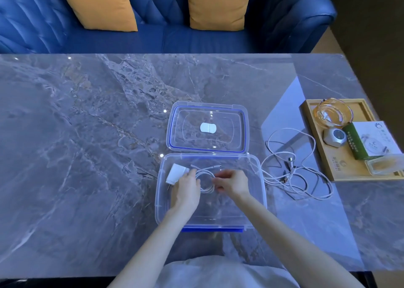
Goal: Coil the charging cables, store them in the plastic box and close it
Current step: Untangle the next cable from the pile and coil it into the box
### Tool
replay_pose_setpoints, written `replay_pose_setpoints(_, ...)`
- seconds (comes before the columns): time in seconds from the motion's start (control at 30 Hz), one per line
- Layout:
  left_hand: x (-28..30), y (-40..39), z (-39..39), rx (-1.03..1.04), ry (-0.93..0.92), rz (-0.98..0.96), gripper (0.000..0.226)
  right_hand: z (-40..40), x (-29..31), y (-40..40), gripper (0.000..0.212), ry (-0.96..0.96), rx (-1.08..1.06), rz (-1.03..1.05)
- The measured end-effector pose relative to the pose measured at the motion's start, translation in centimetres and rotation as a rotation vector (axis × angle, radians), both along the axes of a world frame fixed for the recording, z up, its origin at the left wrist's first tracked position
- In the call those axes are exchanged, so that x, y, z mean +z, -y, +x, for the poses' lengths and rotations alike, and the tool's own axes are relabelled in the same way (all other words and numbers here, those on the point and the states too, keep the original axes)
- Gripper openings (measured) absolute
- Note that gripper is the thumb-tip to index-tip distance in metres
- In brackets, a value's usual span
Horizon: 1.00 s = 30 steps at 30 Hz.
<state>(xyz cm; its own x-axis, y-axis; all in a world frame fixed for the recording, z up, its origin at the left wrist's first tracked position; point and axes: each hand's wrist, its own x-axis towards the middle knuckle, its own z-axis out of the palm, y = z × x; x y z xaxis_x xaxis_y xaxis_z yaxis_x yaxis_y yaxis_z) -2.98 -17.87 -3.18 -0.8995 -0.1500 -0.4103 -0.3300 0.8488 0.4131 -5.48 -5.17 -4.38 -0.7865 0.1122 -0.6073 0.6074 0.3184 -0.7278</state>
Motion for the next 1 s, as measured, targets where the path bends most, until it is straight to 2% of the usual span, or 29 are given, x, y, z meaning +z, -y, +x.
replay_pose_setpoints(0.13, -0.8, -0.2, 0.6, -0.037, 0.041, 0.011, 0.044, -0.5, -1.0, 0.2, 0.011, -0.039, 0.094, 0.081)
replay_pose_setpoints(0.43, -0.3, 0.0, 1.0, -0.107, 0.011, 0.036, 0.043, -1.0, -1.3, -0.5, 0.017, -0.065, 0.231, 0.116)
replay_pose_setpoints(0.63, 1.1, -0.7, 0.4, -0.202, -0.009, -0.05, 0.037, -0.4, 2.2, -2.3, 0.021, -0.061, 0.439, 0.079)
replay_pose_setpoints(0.73, 2.2, -1.9, -0.9, -0.306, -0.084, -0.103, 0.035, 0.0, 4.9, -4.0, 0.021, -0.165, 0.503, 0.144)
replay_pose_setpoints(0.87, 4.0, -4.6, -2.7, -0.442, -0.213, -0.11, 0.032, 1.0, 7.8, -8.3, 0.02, -0.362, 0.507, 0.35)
replay_pose_setpoints(1.0, 5.0, -7.7, -4.2, -0.618, -0.459, -0.081, 0.021, 2.3, 7.7, -12.9, 0.02, -0.438, 0.436, 0.552)
